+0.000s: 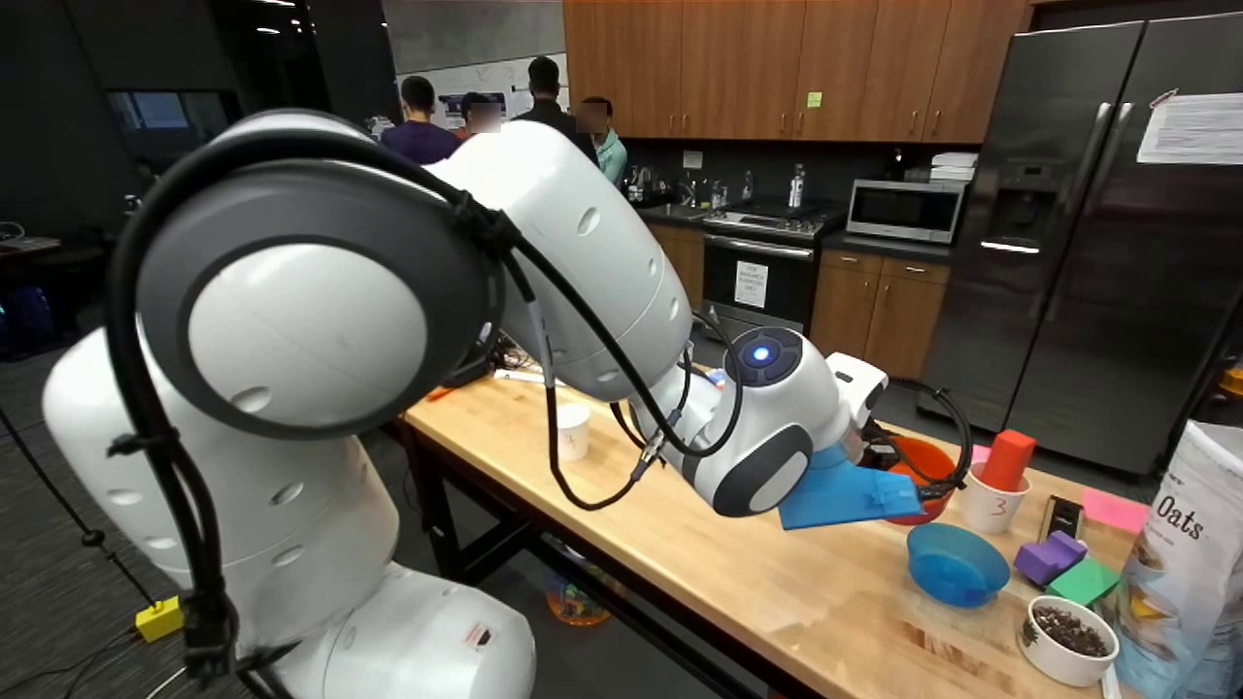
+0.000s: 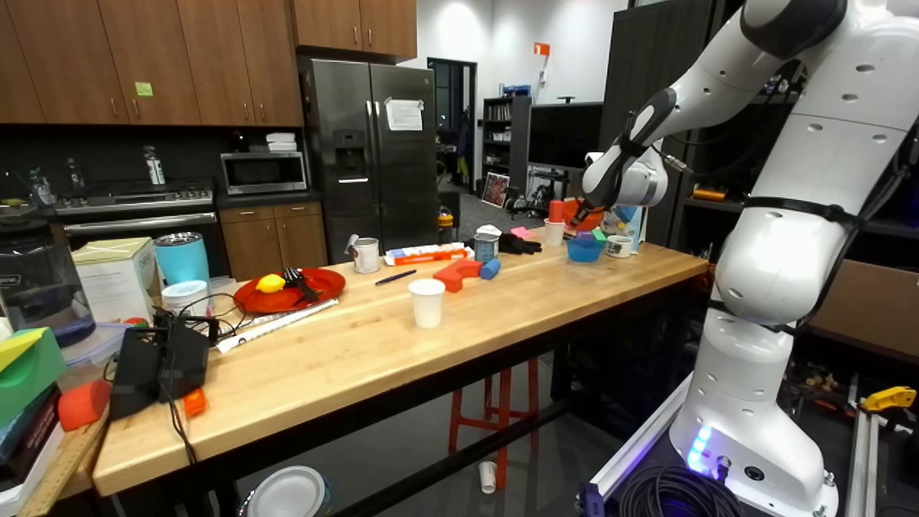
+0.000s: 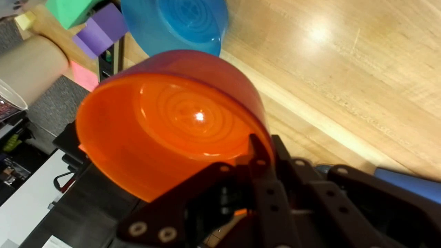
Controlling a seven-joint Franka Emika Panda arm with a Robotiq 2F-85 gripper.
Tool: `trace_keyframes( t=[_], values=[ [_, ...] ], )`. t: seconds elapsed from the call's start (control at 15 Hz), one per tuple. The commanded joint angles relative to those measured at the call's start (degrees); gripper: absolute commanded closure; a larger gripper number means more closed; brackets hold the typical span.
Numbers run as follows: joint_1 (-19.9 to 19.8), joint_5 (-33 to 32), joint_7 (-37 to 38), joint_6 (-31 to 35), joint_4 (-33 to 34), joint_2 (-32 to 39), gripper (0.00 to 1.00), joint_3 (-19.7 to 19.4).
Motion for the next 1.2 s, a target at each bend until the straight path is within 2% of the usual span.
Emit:
trace_keyframes(
  t=[0.0, 0.47, 0.53, 0.6, 0.93, 1.0, 1.13],
  values=[
    [1.5, -0.4, -1.8, 2.3, -2.9, -2.8, 0.98, -3.1],
    [0.0, -0.9, -2.2, 4.6, -4.3, -2.7, 0.98, -7.8],
    [-0.3, -0.9, -2.2, 4.8, -4.2, -2.6, 0.98, -7.9],
    [0.2, 0.0, -1.0, 3.7, -3.6, -1.0, 0.93, -7.1],
    [0.0, 0.0, -1.1, 4.0, -3.6, -1.0, 0.93, -7.6],
    [0.0, 0.0, -1.1, 4.1, -3.6, -1.0, 0.98, -7.6],
    [-0.4, 1.1, 0.2, 4.9, -3.1, -0.1, 0.98, -8.0]
  ],
)
